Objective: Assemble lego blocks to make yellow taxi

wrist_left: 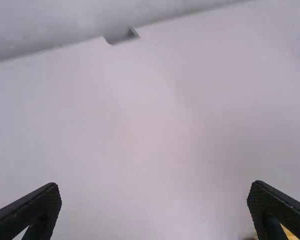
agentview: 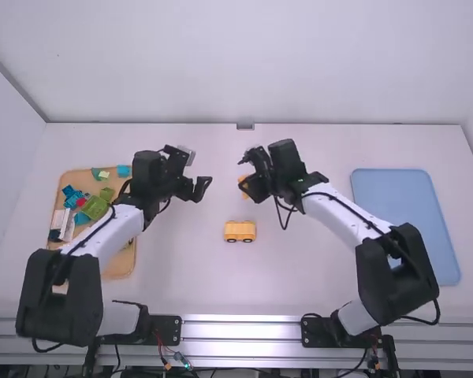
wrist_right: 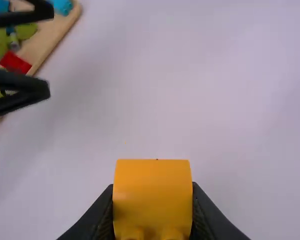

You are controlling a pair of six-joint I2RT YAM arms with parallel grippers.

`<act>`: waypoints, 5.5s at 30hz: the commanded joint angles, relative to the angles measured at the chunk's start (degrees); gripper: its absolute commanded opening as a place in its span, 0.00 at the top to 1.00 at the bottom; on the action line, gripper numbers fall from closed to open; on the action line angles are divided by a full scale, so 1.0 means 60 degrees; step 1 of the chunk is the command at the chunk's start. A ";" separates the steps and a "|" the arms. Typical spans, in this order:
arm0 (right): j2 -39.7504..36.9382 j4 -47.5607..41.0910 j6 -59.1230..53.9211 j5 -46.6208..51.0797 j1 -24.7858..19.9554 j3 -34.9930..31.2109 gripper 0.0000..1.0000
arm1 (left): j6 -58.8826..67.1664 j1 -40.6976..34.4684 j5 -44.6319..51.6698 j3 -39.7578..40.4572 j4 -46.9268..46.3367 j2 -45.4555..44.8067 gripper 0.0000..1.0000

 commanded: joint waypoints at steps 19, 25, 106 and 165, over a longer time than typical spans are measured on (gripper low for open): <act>0.5158 -0.5584 -0.4313 0.2011 0.3530 0.6215 0.96 | -0.2812 0.4164 -0.1504 -0.5013 0.1104 -0.8499 0.01; 0.6145 -0.6328 -0.4087 0.3282 0.4127 0.7096 0.95 | -0.2816 0.4284 -0.1541 -0.5293 0.0495 -0.9646 0.01; -0.2178 0.4397 -0.3993 -0.4335 -0.1880 -0.4892 0.01 | 1.3708 0.1472 0.5475 -0.0306 -0.3381 0.4830 0.50; 0.3952 0.9191 -0.7140 -0.6043 -0.1304 -0.4885 0.00 | 0.8648 -0.0229 0.6765 -0.1494 -0.0109 0.2324 0.83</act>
